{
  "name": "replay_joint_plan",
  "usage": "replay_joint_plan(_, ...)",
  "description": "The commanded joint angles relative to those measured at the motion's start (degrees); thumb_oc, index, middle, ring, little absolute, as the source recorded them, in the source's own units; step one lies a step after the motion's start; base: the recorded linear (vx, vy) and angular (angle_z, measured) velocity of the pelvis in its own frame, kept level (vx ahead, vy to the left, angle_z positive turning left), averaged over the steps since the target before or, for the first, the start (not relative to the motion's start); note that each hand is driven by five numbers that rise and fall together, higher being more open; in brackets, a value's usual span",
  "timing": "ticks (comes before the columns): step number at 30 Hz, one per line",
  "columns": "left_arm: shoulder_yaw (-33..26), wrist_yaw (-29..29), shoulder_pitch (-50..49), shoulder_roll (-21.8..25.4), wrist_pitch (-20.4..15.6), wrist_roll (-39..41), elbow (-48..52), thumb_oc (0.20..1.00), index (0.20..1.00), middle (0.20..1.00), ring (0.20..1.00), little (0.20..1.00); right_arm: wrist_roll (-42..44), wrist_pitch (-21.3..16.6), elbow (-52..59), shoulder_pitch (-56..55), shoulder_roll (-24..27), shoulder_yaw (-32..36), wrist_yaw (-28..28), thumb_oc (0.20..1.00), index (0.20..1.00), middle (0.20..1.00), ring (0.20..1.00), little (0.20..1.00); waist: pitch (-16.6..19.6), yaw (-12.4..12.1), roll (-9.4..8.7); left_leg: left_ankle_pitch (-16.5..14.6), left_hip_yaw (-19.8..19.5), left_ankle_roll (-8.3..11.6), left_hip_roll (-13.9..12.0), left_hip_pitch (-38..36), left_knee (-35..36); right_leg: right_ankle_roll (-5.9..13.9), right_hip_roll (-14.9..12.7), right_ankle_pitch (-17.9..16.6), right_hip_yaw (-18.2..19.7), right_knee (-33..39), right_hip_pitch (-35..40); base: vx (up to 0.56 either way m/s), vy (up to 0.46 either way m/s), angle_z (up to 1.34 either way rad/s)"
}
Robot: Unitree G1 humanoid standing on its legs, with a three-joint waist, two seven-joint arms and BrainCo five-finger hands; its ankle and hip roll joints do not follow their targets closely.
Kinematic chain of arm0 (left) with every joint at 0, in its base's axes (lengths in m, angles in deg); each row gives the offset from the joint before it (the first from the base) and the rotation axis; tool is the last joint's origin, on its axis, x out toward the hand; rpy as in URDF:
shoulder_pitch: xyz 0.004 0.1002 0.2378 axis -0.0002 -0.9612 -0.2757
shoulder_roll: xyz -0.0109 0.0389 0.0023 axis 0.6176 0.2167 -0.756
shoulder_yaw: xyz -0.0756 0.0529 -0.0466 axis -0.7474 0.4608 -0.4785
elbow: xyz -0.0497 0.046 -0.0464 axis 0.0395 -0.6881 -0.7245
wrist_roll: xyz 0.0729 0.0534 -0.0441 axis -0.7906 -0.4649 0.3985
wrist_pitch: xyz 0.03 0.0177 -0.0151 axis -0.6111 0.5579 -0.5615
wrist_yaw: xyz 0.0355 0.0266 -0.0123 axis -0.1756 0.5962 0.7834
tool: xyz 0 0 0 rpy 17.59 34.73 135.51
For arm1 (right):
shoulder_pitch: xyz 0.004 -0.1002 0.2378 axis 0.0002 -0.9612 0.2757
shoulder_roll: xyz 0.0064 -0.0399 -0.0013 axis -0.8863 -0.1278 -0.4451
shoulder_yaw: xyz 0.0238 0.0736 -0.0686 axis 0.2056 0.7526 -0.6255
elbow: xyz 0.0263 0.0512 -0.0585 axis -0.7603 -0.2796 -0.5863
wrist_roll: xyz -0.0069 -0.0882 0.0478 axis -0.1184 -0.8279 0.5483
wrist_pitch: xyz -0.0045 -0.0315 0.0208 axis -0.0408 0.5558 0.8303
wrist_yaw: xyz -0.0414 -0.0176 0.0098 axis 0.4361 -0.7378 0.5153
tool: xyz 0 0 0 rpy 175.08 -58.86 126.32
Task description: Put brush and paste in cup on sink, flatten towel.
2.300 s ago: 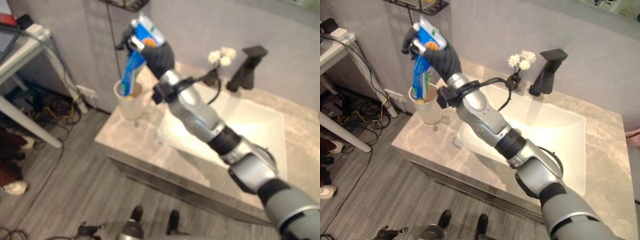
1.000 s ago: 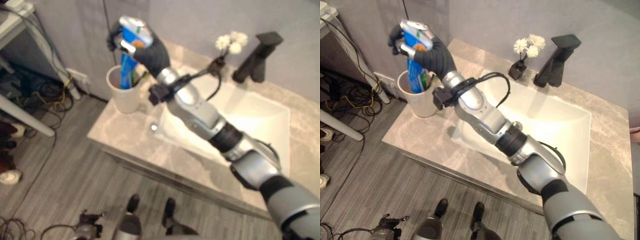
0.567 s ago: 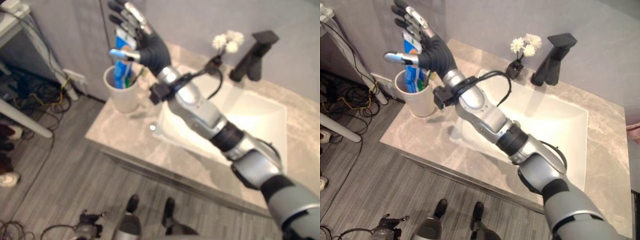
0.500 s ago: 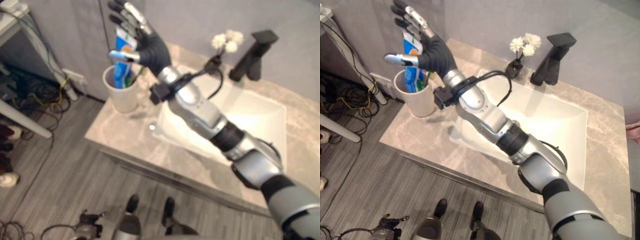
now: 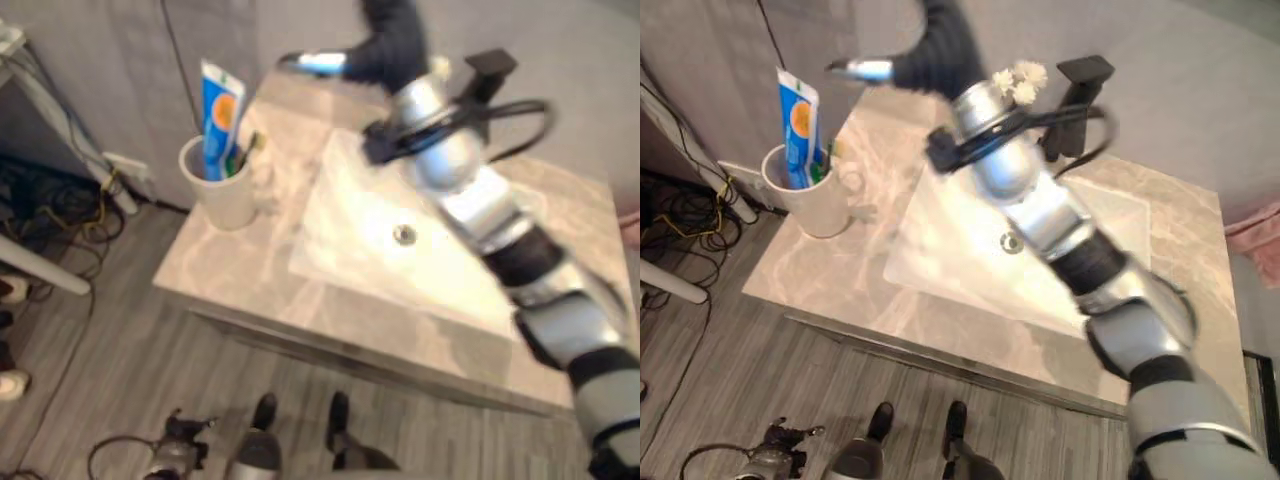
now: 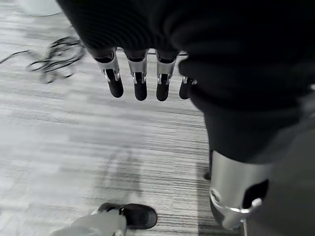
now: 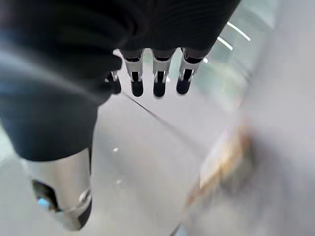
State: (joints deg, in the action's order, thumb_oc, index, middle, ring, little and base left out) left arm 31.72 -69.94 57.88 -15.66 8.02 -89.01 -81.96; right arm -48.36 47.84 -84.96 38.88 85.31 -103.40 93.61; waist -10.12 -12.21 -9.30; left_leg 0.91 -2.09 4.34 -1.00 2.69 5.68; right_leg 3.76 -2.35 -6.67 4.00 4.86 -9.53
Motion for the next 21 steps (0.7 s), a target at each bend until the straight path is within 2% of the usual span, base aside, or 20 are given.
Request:
replay_joint_plan(1,1.9,-0.3,1.4,2.0,-1.5,-4.2,-2.7,1.0,1.0,1.0,1.0,1.0,-8.0,-0.2,0.8,-0.2,0.6,3.3,3.5,1.0,1.0,1.0,1.0,1.0,2.2,0.2,-0.12,-3.5,0.8,-2.21,-0.8,-2.5,-0.7,5.35,-5.4,-2.1,1.1,-1.6,-0.9,0.01,-0.013,-0.19)
replay_joint_plan(3,1.8,-0.3,1.5,2.2,-1.6,-5.3,-2.4,1.0,1.0,1.0,1.0,1.0,-10.1,-0.3,3.6,-4.7,4.3,7.0,4.2,1.0,1.0,1.0,1.0,1.0,2.4,0.9,0.23,-3.8,1.9,-2.13,-1.0,-3.1,-0.7,5.49,-5.1,-2.3,1.7,-1.2,-0.8,0.01,-0.001,-0.1)
replay_joint_plan(5,1.5,-0.2,1.7,2.3,-1.6,-5.7,-2.2,1.0,1.0,1.0,1.0,1.0,-11.4,-0.2,4.6,-7.1,5.5,8.9,5.0,1.0,1.0,1.0,1.0,1.0,2.5,1.3,0.44,-3.9,2.4,-2.1,-1.0,-3.4,-0.7,5.56,-4.9,-2.3,2.2,-1.1,-0.7,-0.01,-0.003,-0.26)
replay_joint_plan(6,1.3,-0.4,1.7,2.6,-1.5,-7.0,-1.9,1.0,1.0,1.0,1.0,1.0,-13.2,-0.9,6.6,-12.2,8.0,13.4,6.0,1.0,1.0,1.0,1.0,1.0,2.6,2.4,0.71,-3.5,3.3,-2.01,-1.0,-3.6,-0.7,5.65,-4.8,-2.8,2.9,-1.2,-1.1,-0.01,-0.005,-0.32)
replay_joint_plan(8,1.2,-0.5,1.5,2.5,-1.5,-8.0,-1.8,1.0,1.0,1.0,1.0,1.0,-15.2,-1.3,8.3,-17.2,8.8,17.9,7.6,1.0,1.0,1.0,1.0,1.0,3.0,3.0,1.05,-3.7,3.8,-2.02,-1.1,-4.0,-0.7,5.68,-4.5,-2.8,3.5,-1.2,-1.1,0.02,0.004,-0.27)
replay_joint_plan(9,1.3,-0.4,1.3,2.5,-1.5,-8.6,-1.6,1.0,1.0,1.0,1.0,1.0,-15.9,-1.5,9.3,-20.4,8.9,20.8,8.5,1.0,1.0,1.0,1.0,1.0,3.3,3.1,1.35,-4.3,4.0,-2.05,-1.4,-4.5,-0.7,5.73,-4.3,-2.4,3.6,-1.0,-0.7,0.05,0.01,-0.26)
replay_joint_plan(10,1.4,-0.4,1.3,2.5,-1.5,-8.6,-1.6,1.0,1.0,1.0,1.0,1.0,-15.9,-1.5,9.4,-20.5,8.9,20.9,8.5,1.0,1.0,1.0,1.0,1.0,3.2,3.1,1.37,-4.4,4.0,-2.04,-1.4,-4.6,-0.7,5.72,-4.2,-2.3,3.6,-1.0,-0.6,0.01,0.01,-0.28)
replay_joint_plan(15,0.1,-0.1,1.5,1.7,-1.9,-9.6,-0.3,1.0,1.0,1.0,1.0,1.0,-19.1,-3.2,10.1,-41.2,6.5,37.8,16.0,1.0,1.0,1.0,1.0,1.0,3.7,6.3,2.5,-4.3,5.0,-2.0,-1.3,-5.0,-0.7,5.94,-4.1,-2.9,4.4,-1.1,-1.0,0.0,0.006,-0.07)
replay_joint_plan(16,0.3,-0.1,1.5,1.8,-1.9,-9.6,-0.4,1.0,1.0,1.0,1.0,1.0,-19.1,-3.2,10.3,-41.6,6.4,38.2,16.0,1.0,1.0,1.0,1.0,1.0,3.9,6.1,2.6,-4.9,5.0,-2.04,-1.5,-5.3,-0.7,5.98,-4.0,-2.4,4.3,-1.0,-0.7,0.06,0.015,-0.13)
replay_joint_plan(17,-0.4,-0.1,1.5,1.8,-2.2,-9.7,-0.3,1.0,1.0,1.0,1.0,1.0,-20.4,-2.1,6.8,-47.7,7.0,44.3,19.5,1.0,1.0,1.0,1.0,1.0,4.0,7.0,2.95,-5.1,5.0,-2.01,-1.5,-5.5,-0.7,5.98,-4.0,-2.2,4.2,-1.1,-0.6,0.02,0.002,-0.21)
replay_joint_plan(18,-0.9,0.0,1.5,1.8,-2.3,-9.6,-0.3,1.0,1.0,1.0,1.0,1.0,-21.1,-1.1,4.4,-50.3,7.2,47.0,21.5,1.0,1.0,1.0,1.0,1.0,3.8,7.5,2.85,-4.6,4.9,-1.94,-1.3,-5.3,-0.7,5.95,-4.1,-2.6,4.3,-1.4,-0.9,-0.01,-0.007,-0.14)
replay_joint_plan(20,-1.2,0.0,1.6,1.9,-2.4,-9.7,-0.7,1.0,1.0,1.0,1.0,1.0,-20.3,1.3,-3.2,-54.8,7.6,51.3,24.7,1.0,1.0,1.0,1.0,1.0,4.1,8.1,3.09,-5.3,4.7,-1.97,-1.4,-5.5,-0.7,5.99,-4.0,-2.0,4.0,-1.3,-0.5,0.03,0.001,-0.02)
replay_joint_plan(21,-1.0,0.0,1.6,1.9,-2.4,-9.6,-0.7,1.0,1.0,1.0,1.0,1.0,-20.2,1.1,-3.5,-54.9,7.7,51.3,24.8,1.0,1.0,1.0,1.0,1.0,4.2,8.0,3.11,-5.3,4.6,-1.97,-1.5,-5.6,-0.7,5.98,-4.0,-2.0,4.0,-1.3,-0.5,0.0,0.0,0.0)
